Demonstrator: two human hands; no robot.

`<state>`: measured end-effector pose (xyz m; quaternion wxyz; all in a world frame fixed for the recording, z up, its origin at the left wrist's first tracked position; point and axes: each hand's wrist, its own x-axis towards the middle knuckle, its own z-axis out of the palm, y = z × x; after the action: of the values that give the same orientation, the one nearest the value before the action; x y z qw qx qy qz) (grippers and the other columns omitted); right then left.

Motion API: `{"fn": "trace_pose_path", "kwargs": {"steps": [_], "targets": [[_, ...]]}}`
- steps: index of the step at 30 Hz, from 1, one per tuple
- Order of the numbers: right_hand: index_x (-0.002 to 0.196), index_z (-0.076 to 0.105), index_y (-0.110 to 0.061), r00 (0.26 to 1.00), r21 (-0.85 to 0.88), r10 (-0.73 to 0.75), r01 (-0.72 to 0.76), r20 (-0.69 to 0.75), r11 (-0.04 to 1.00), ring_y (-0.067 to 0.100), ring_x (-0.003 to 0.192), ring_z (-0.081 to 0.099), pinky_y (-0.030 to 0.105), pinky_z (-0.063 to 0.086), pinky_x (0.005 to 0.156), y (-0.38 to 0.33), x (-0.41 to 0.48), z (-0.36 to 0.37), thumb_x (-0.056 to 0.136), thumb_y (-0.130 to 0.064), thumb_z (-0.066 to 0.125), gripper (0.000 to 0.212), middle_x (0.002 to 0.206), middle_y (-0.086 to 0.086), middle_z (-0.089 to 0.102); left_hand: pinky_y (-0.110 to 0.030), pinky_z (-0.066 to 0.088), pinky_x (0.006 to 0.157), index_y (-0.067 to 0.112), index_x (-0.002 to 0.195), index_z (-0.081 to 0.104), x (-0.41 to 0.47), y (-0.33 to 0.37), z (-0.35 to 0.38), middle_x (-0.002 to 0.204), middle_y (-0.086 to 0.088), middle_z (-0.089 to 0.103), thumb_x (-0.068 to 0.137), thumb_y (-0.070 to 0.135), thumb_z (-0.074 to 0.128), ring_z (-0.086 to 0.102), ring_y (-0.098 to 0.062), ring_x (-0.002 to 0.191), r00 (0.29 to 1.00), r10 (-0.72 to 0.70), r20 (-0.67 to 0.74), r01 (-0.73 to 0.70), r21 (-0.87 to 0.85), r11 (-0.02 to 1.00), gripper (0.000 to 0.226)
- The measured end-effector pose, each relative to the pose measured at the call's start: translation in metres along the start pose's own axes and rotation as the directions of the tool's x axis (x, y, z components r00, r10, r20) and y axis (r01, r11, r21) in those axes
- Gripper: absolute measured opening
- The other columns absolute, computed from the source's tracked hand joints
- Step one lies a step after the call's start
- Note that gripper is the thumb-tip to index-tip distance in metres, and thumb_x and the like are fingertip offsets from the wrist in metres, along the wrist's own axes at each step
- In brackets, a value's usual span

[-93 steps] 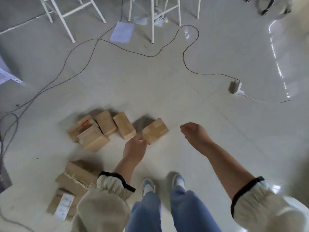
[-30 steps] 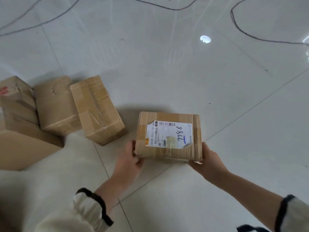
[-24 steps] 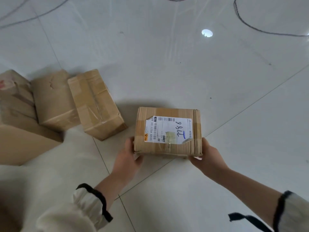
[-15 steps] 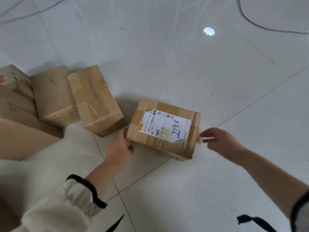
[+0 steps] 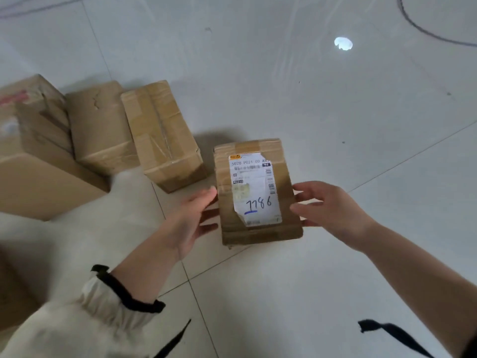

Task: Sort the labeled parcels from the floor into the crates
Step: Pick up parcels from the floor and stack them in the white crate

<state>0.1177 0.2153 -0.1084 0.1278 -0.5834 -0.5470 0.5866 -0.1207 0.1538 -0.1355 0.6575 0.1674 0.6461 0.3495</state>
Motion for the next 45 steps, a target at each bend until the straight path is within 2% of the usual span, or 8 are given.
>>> {"fn": "trace_pose_path", "kwargs": {"steps": [4,8,13,18,25,29,40,45], "targets": [[0.099,0.062,-0.030,0.992,0.107,0.043,-0.055,0.115,0.993,0.011,0.085,0.068,0.020,0.055,0.062,0.011,-0.001,0.007,0.086,-0.008,0.063,0.025,0.104,-0.002,0.066,-0.030,0.050,0.077,0.024,0.121,0.061,-0.004,-0.004,0.012,0.111,0.002,0.070,0.092,0.023,0.057,0.062,-0.013,0.103,0.999,0.042,-0.028,-0.039,0.092,0.995,0.029],[0.105,0.060,-0.027,0.992,0.155,0.044,-0.063,0.121,0.986,0.008,0.086,0.067,0.019,0.053,0.060,0.015,0.003,0.004,0.086,-0.009,0.064,0.027,0.107,-0.004,0.065,-0.040,0.048,0.094,0.027,0.117,0.064,-0.003,-0.003,0.008,0.109,0.005,0.071,0.091,0.024,0.059,0.061,-0.016,0.109,0.998,0.051,-0.040,-0.046,0.109,0.993,0.027],[0.123,0.054,-0.024,0.982,0.268,0.054,-0.101,0.179,0.958,0.015,0.104,0.065,0.032,0.056,0.081,0.034,0.005,0.003,0.085,-0.018,0.068,0.041,0.120,-0.001,0.063,-0.039,0.051,0.087,0.028,0.118,0.062,-0.005,-0.012,0.012,0.113,0.005,0.069,0.092,0.026,0.057,0.062,-0.016,0.107,0.992,0.106,-0.068,-0.101,0.085,0.991,0.027],[0.128,0.054,-0.020,0.949,0.522,-0.024,-0.153,0.316,0.839,0.018,0.114,0.061,0.035,0.051,0.092,0.055,0.008,0.006,0.058,-0.047,0.084,0.081,0.127,0.001,0.062,-0.037,0.056,0.072,0.029,0.114,0.061,-0.007,-0.020,0.015,0.100,0.007,0.073,0.094,0.030,0.052,0.067,-0.011,0.092,0.990,0.105,-0.098,-0.103,0.032,0.994,0.022],[0.135,0.047,-0.019,0.912,0.570,-0.074,-0.187,0.403,0.800,0.031,0.129,0.047,0.048,0.035,0.107,0.066,0.016,0.009,0.065,-0.047,0.081,0.084,0.139,0.011,0.050,-0.045,0.054,0.082,0.029,0.106,0.066,-0.006,-0.023,0.016,0.104,0.004,0.073,0.089,0.036,0.055,0.067,-0.016,0.099,0.990,0.092,-0.104,-0.093,-0.004,0.996,0.022],[0.130,0.053,-0.021,0.924,0.602,-0.082,-0.173,0.372,0.779,0.025,0.124,0.052,0.038,0.044,0.100,0.060,0.013,0.006,0.069,-0.045,0.079,0.071,0.135,0.007,0.055,-0.043,0.052,0.086,0.025,0.105,0.067,-0.011,-0.017,0.027,0.098,0.003,0.075,0.095,0.035,0.046,0.070,-0.012,0.087,0.989,0.085,-0.118,-0.084,0.013,0.996,0.025],[0.137,0.046,-0.026,0.975,0.560,-0.043,-0.090,0.219,0.824,0.012,0.130,0.047,0.044,0.034,0.110,-0.102,-0.090,-0.011,0.099,-0.027,0.039,0.039,0.136,-0.006,0.055,-0.054,0.043,0.101,0.018,0.121,0.063,-0.146,0.114,0.036,0.112,-0.004,0.071,0.095,0.042,0.047,0.064,-0.025,0.109,0.969,0.046,-0.242,-0.059,-0.046,0.997,0.038],[0.137,0.045,-0.029,0.993,0.551,-0.027,-0.043,0.118,0.834,0.008,0.124,0.052,0.029,0.043,0.098,-0.223,-0.202,-0.065,0.099,-0.025,0.035,0.039,0.130,-0.010,0.060,-0.048,0.046,0.100,0.017,0.123,0.061,-0.270,0.218,0.072,0.116,-0.007,0.069,0.078,0.051,0.053,0.065,-0.024,0.108,0.987,0.064,-0.144,-0.071,-0.045,0.996,0.057]]}}
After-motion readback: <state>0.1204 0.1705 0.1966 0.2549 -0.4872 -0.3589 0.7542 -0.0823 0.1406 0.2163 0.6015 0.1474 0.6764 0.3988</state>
